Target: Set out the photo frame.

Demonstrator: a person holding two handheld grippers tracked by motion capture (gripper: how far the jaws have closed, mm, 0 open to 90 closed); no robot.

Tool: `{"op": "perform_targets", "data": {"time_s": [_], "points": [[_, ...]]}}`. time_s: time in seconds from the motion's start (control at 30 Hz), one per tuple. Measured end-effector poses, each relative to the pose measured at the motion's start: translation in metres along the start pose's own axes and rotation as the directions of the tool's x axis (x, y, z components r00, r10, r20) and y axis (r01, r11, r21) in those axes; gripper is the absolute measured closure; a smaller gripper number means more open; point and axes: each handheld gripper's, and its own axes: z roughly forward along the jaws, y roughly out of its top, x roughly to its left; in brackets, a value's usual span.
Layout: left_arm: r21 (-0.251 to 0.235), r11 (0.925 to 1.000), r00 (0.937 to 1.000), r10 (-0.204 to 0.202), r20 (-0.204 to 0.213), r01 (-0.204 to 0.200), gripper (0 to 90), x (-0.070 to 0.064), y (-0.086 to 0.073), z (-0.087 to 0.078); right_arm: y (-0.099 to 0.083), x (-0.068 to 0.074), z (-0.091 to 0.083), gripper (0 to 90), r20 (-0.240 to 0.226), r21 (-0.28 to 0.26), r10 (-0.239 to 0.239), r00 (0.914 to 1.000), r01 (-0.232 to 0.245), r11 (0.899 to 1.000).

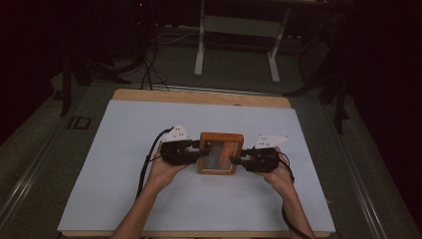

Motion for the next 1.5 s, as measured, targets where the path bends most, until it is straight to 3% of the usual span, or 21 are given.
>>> {"op": "perform_targets", "data": {"time_s": [0.8,1.5], "points": [[0.016,0.9971,0.9971,-0.074,-0.019,0.074,60.6,0.017,-0.008,-0.01,0.004,-0.004,0.024,63.0,-0.038,0.006,0.072,0.9967,-0.072,0.997],[0.023,0.9873,0.9876,-0.157,-0.013,0.157,59.7,0.035,-0.023,-0.006,-0.001,-0.008,0.042,62.7,-0.035,0.037,0.122,0.9919,-0.121,0.992]]}}
